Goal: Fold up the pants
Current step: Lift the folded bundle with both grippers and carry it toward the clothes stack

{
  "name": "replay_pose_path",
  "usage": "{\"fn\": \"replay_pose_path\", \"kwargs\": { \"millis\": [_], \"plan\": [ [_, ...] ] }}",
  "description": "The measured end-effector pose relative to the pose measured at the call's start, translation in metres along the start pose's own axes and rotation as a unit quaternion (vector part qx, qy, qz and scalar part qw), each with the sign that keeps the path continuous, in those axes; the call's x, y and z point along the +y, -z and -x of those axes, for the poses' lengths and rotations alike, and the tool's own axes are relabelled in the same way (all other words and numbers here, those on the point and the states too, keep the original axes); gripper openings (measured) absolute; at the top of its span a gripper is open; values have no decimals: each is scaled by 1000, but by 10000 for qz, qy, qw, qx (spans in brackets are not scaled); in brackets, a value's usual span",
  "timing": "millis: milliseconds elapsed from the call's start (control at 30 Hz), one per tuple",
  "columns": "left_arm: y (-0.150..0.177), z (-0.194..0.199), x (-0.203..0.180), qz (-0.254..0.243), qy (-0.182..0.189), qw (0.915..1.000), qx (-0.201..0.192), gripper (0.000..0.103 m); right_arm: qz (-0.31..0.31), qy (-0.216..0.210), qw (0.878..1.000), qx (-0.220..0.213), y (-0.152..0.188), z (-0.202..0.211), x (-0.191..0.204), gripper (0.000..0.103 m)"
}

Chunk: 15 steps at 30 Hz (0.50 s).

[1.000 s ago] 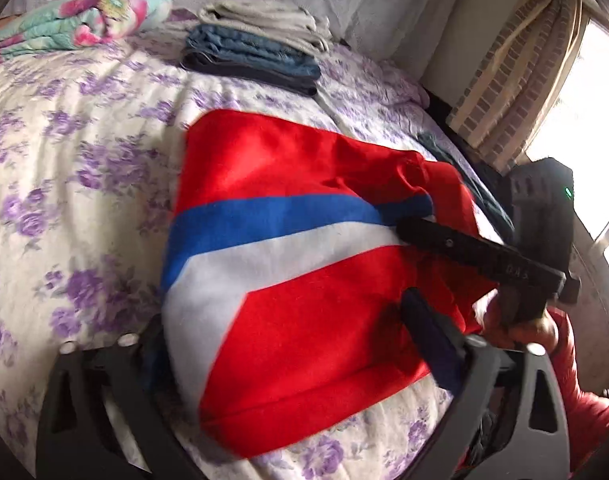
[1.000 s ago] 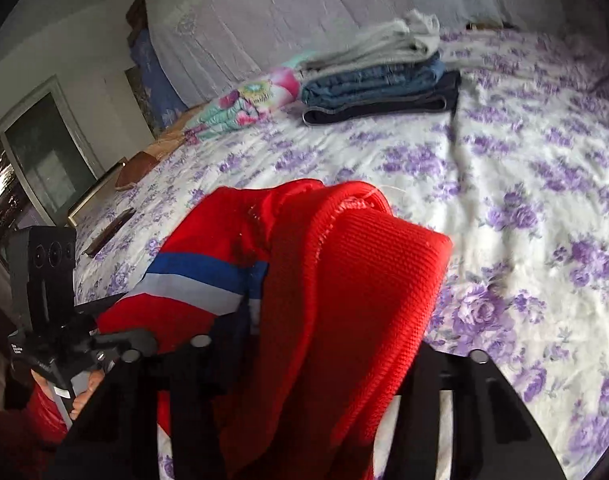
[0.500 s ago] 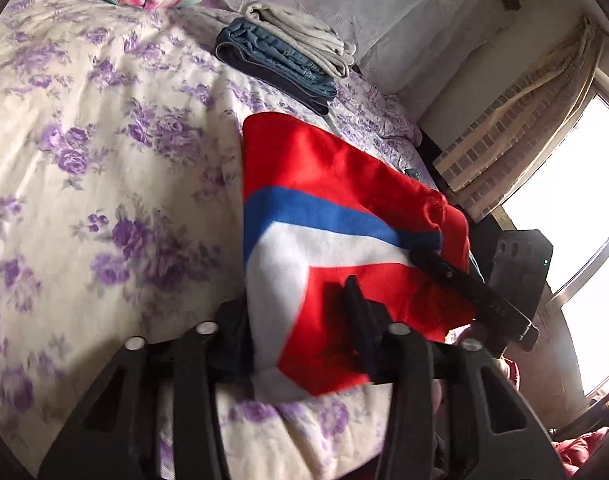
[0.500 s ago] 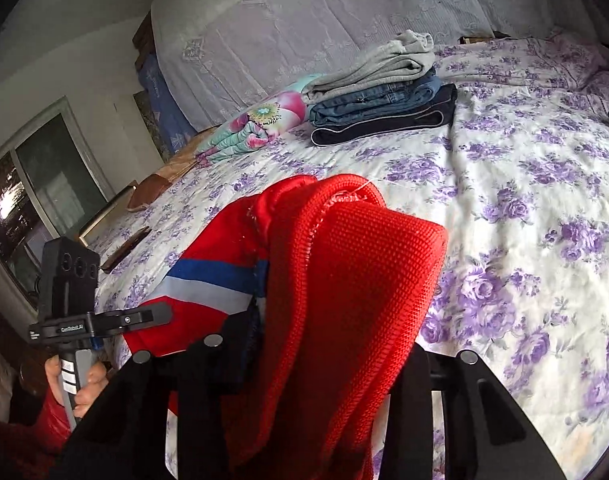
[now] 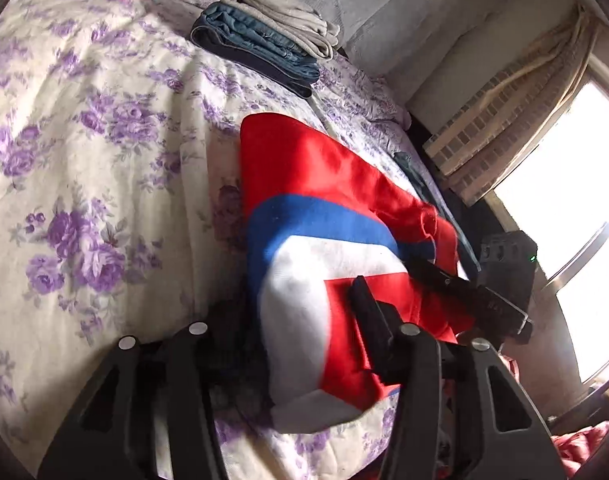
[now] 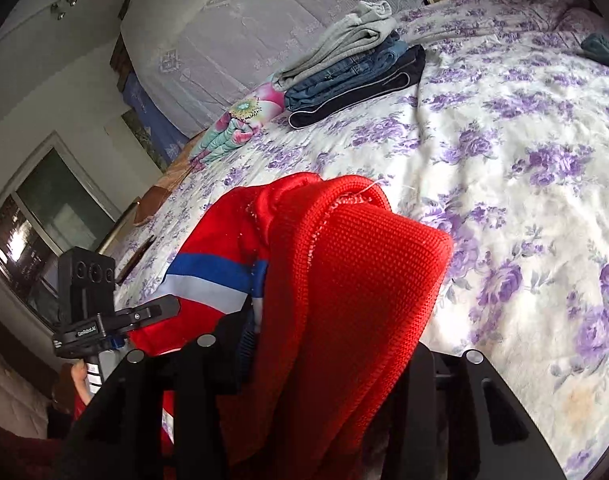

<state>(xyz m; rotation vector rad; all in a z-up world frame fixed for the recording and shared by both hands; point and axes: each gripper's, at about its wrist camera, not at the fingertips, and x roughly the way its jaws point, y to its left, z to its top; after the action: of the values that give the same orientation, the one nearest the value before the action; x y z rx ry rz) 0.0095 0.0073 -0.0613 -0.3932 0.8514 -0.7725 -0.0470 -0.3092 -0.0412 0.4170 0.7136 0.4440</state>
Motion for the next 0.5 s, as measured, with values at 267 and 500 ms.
{"fn": "replay_pose_path", "kwargs": {
  "millis": [267, 500],
  "plan": [
    [-28, 23, -50, -936, -179, 9949, -323, 18, 721, 175, 9965, -383, -26, 19, 35, 40],
    [-131, 19, -68, -1305, -306, 9886, -679, 18, 1158, 321, 9897, -775, -124, 15, 44, 40]
  ]
}}
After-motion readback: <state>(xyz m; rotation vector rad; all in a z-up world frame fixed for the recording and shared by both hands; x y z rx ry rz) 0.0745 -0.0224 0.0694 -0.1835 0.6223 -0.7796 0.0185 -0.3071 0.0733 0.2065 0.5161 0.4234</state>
